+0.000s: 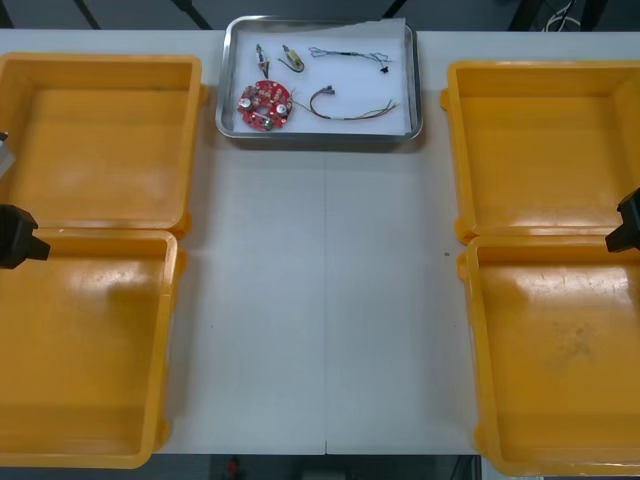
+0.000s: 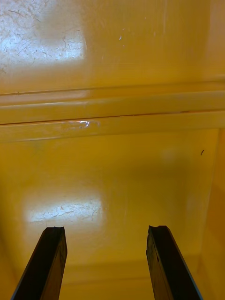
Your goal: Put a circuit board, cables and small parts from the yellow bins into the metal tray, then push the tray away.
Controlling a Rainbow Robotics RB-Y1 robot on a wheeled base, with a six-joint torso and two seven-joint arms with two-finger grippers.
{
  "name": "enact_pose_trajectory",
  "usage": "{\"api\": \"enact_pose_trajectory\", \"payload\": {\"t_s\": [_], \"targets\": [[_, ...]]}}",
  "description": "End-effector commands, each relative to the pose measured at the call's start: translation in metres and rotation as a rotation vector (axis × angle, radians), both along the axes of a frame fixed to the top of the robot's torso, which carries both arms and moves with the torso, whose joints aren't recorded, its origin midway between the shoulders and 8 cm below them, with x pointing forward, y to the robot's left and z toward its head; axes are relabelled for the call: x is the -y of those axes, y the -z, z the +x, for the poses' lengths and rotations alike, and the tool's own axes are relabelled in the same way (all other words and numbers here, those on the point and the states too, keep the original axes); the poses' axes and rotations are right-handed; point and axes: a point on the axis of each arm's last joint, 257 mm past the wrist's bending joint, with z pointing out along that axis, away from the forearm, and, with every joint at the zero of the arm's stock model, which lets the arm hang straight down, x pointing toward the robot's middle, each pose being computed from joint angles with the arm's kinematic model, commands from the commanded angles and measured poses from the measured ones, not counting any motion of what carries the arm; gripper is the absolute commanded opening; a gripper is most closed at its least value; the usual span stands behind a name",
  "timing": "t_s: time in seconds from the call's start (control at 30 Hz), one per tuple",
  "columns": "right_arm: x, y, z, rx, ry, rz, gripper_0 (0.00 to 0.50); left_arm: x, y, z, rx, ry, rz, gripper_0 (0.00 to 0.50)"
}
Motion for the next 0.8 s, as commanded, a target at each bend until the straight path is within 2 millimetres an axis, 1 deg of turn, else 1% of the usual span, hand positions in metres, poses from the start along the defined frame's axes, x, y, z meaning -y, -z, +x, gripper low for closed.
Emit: {"api": "enact_pose_trajectory", "payload": {"t_s": [0.03,0.8], "targets": [[0.0112,-0.0135,-0.0002,0.032,0.058,-0.013,0.5,-0.0024,0.0047,-0.0059,-0.019,-0.07,-0.029,0.5],[0.0112,-0.0135,-0.0002,0.032,0.058,-0.013,0.5,-0.0024,0.0047,-0.0059,-0.019,-0.07,-0.029,0.5]]}}
